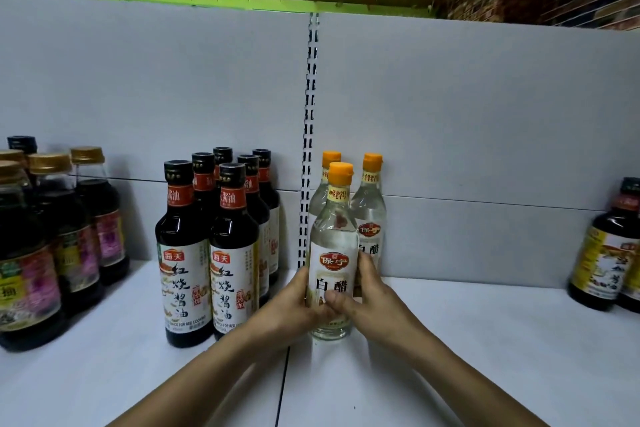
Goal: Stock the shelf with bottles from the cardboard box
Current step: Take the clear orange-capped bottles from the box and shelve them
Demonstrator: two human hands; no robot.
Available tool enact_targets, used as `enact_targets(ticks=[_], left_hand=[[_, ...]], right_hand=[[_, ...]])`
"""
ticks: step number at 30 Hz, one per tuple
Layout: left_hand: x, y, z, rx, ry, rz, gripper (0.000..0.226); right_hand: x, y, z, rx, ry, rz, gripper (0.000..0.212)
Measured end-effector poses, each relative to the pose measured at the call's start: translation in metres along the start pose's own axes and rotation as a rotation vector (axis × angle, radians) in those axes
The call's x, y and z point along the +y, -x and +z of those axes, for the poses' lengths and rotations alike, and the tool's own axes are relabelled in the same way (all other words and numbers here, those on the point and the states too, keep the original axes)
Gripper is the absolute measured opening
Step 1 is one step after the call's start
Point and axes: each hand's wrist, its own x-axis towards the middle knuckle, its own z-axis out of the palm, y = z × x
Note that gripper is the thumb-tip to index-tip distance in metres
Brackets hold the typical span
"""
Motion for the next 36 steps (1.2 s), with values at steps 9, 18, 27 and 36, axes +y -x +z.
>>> enact_targets(ticks=[9, 18, 27, 36], left_hand=[[-0.012, -0.01, -0.004, 0.062, -0.129, 0.014, 0.063], [-0.027, -0.016, -0.008, 0.1, -0.194, 0.087, 0.061], [-0.042, -0.024, -0.012, 0.141, -0.308, 0.127, 0.079], [-0.054, -0.034, -0.013, 0.192, -0.398, 0.152, 0.08]], right_hand=[[0.016, -0.015, 0.012, -0.028, 0.019, 0.075, 0.084], [0.033, -0.016, 0.022, -0.007, -0.018, 0.081, 0.085], [0.035, -0.016, 0.025, -0.024, 0.03, 0.073, 0.072], [0.045, -0.023, 0.03, -0.026, 0.095, 0.054, 0.077]])
